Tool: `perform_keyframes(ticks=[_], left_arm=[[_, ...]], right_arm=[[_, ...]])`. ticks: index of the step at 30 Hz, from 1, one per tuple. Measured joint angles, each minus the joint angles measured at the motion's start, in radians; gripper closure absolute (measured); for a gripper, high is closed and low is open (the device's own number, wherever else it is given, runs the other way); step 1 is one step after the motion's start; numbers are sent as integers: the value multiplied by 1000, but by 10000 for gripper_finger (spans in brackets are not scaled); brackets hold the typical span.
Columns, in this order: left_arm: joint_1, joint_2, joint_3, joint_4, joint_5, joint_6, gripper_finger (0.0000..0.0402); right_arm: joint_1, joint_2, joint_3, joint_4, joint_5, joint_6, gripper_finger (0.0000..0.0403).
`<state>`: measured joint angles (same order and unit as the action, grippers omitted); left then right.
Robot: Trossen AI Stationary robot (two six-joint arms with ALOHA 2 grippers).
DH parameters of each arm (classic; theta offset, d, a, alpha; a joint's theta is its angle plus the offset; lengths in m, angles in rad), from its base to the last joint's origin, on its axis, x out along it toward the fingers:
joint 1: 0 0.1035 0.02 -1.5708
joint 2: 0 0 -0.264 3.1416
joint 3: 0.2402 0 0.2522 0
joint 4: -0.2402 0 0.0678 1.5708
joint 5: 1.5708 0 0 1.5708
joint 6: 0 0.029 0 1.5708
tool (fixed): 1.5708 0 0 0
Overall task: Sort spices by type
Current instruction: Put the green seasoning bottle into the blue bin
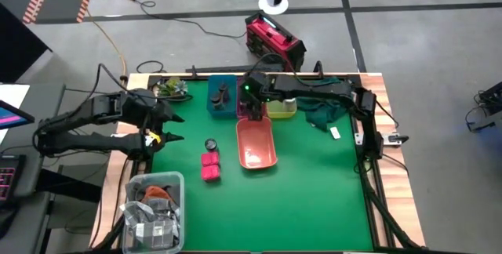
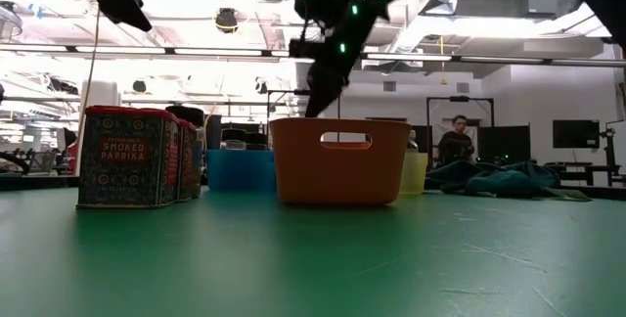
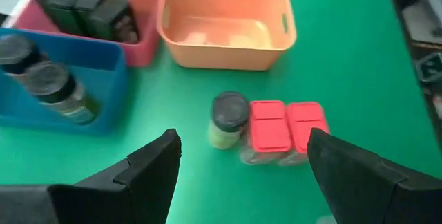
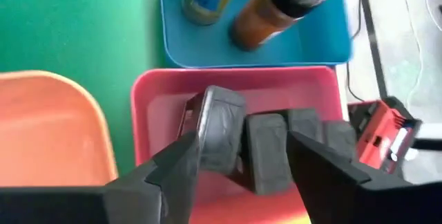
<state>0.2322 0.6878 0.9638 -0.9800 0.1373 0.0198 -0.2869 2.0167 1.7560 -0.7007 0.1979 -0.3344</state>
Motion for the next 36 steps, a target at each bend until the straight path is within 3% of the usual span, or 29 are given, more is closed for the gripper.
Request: perform_keyframes(ticks=[6,11,14,26,32,36], left_arm=[[-58,90,0,16,42,25,100],[-120,181,0,59,41,44,100],[-152,234,0,85,41,61,100],[-173,391,0,193,-31,76,100],[-173,448,0,276,-38,69,100],[-173,490,0,291,-53,44,100]], right_arm=[[65,-12,163,-190,23,66,158],[116,-27,102,-317,87,160,158],[157,-76,7,-305,119,223,158],[436,-437,-471,123,392,536,159],[600,-431,-591,441,583,566,159],[642,-375,-602,554,624,566,159]])
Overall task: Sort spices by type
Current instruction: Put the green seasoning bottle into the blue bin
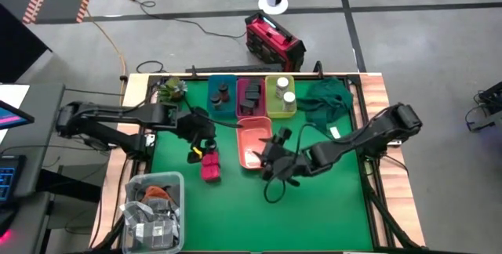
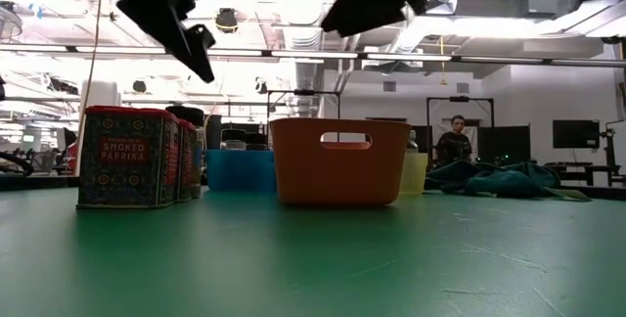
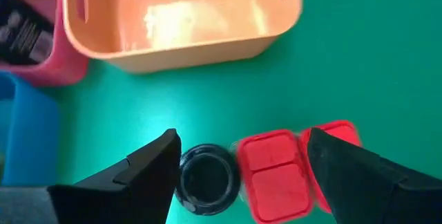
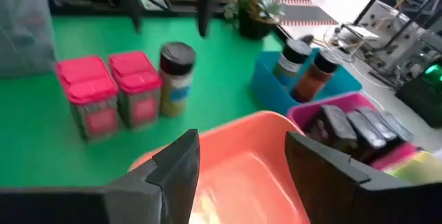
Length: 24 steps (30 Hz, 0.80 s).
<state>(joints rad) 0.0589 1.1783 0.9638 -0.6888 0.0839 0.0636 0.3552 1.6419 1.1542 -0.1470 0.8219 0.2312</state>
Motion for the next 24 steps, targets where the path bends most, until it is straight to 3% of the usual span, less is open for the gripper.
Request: perform_keyframes(ticks=[9,24], left_arm=[[5,98,0,-28,-108,-4,98],[36,100,0,-48,-78,2,99]], right_arm=[[13,107,0,165,3,-3,159],[15,112,0,204,-8,-29,159]])
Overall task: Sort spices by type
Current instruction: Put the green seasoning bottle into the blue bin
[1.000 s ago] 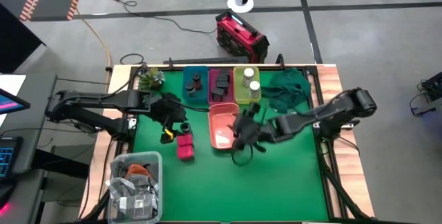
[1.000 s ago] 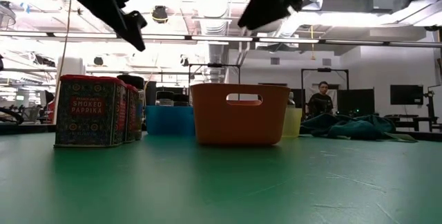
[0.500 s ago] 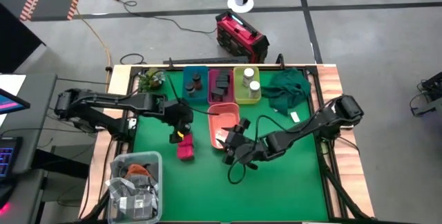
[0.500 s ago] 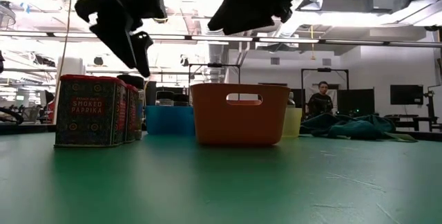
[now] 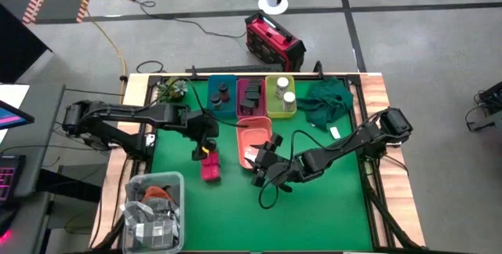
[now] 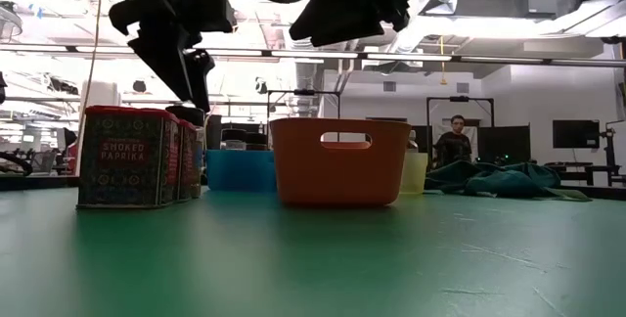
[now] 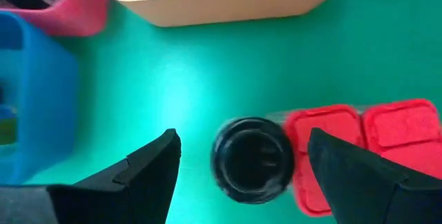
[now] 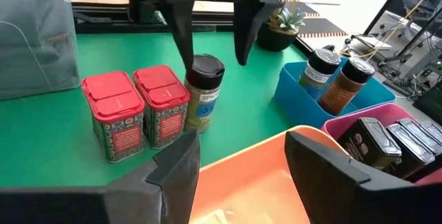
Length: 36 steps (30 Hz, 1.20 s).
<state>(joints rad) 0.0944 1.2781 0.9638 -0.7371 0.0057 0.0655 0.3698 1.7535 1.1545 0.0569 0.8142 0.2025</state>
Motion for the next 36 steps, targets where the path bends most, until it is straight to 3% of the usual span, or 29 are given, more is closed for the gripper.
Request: perform_keyframes(ticks=[10,20,36], left_arm=[[0,0,0,-13,66,-10,99],[0,0,-3,-11,-3,-25,99],[0,-1,-81,61,-3,-6,68]], right_arm=[[2,0,0,0,-2,6,159],[2,0,0,1,-2,7,159],[2,0,0,13,-3,7,159]])
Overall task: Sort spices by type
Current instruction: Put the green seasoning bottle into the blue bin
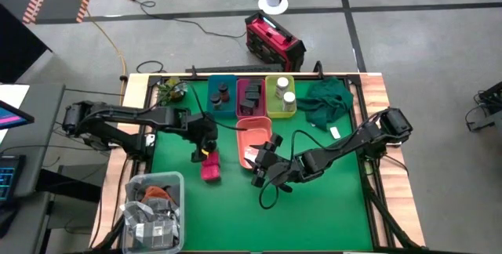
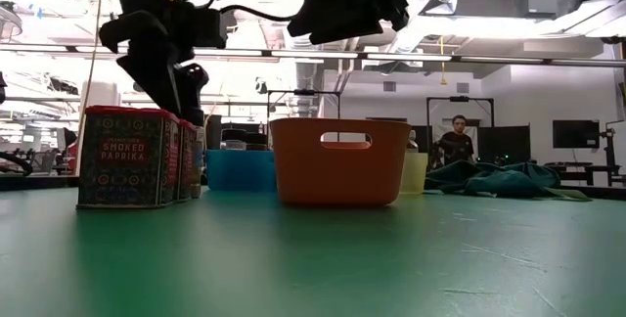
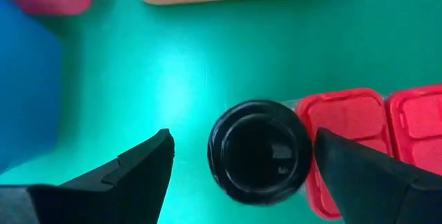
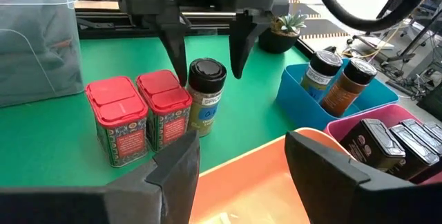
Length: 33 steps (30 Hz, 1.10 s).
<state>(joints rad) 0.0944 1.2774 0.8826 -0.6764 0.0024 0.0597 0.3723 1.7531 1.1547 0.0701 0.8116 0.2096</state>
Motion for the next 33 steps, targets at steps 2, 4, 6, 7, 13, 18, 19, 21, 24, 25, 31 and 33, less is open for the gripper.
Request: perform_keyframes(ticks=[2,4,6,7,13,18,19,21,24,25,31,33], left_arm=[[0,1,-5,9,13,0,68],[0,7,-5,18,18,1,71],[0,19,-5,21,19,3,75],[0,20,-5,22,21,5,78],[0,49,-3,52,22,22,123],[15,39,-3,44,18,28,180],[20,35,-4,38,17,28,191],[28,26,-5,31,16,28,205],[38,15,-6,31,30,25,205],[39,11,-6,33,39,19,205],[39,-2,6,28,40,26,194],[39,-2,30,35,10,43,192]], right_arm=[[1,0,0,0,0,0,159],[1,0,0,-1,-1,0,159],[1,0,0,0,-1,-1,159],[1,0,0,0,-1,-1,159],[1,0,1,5,-1,-5,159],[1,1,1,2,-1,-8,159],[1,1,1,2,-1,-8,159],[1,1,1,3,-1,-8,159],[1,2,1,4,-1,-8,159],[1,2,1,4,-1,-8,159],[1,2,1,5,-1,-8,159],[1,2,1,5,-1,-8,159]])
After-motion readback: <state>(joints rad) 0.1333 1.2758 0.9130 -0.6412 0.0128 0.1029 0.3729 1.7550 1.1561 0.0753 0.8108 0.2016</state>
